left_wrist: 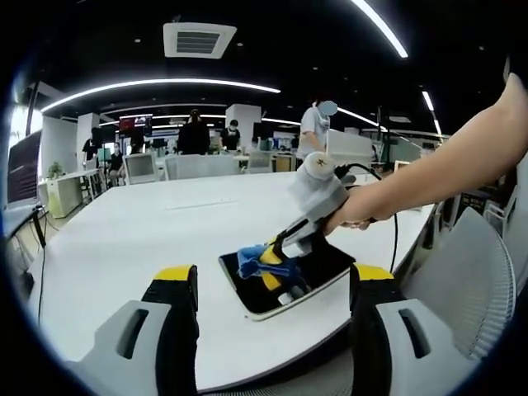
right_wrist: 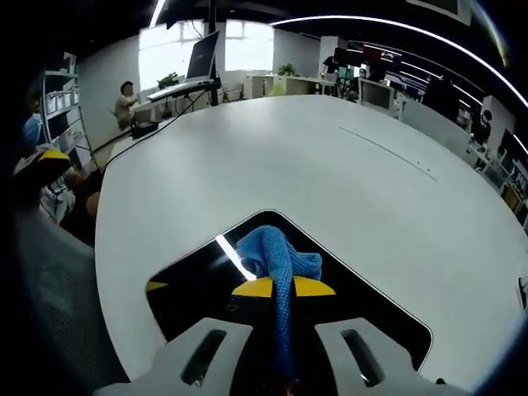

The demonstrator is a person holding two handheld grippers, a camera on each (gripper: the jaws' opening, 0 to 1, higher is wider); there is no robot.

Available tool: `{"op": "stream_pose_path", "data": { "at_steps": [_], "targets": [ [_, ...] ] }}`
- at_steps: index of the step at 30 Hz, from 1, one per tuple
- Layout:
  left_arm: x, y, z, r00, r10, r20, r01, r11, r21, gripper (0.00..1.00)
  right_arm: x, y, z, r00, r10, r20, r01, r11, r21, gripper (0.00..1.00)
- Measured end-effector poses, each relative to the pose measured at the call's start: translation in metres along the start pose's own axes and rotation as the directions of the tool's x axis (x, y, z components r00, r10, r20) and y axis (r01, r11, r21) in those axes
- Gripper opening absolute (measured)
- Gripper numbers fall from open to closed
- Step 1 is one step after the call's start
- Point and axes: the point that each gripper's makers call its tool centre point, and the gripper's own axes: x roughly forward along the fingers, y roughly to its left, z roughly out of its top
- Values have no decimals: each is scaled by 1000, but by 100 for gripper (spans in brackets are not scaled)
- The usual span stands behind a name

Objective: Wipe the mirror surface with the cleaning cloth until all visible marks leave the cleaned area.

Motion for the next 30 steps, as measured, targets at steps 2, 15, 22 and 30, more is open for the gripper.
{"op": "stream_pose_path", "data": {
  "at_steps": [2,15,22,30],
  "targets": [
    [0,0,0,1000,0,1,0,1000,0,73,-3,5,-2,1000,10,-3,-10,1000,-3,1],
    [0,2,0,1000,3,1,-3,1000,1,73,-17,23,-14,999,38,18,-38,999,-3,1],
    [1,2,-1,1000,4,0,-4,1000,1,73,-23,31,-21,999,48,17,-48,999,-9,1],
    [1,2,-1,1000,3,-1,-3,1000,0,73,-31,40,-28,997,58,40,-59,998,18,1]
  ]
}}
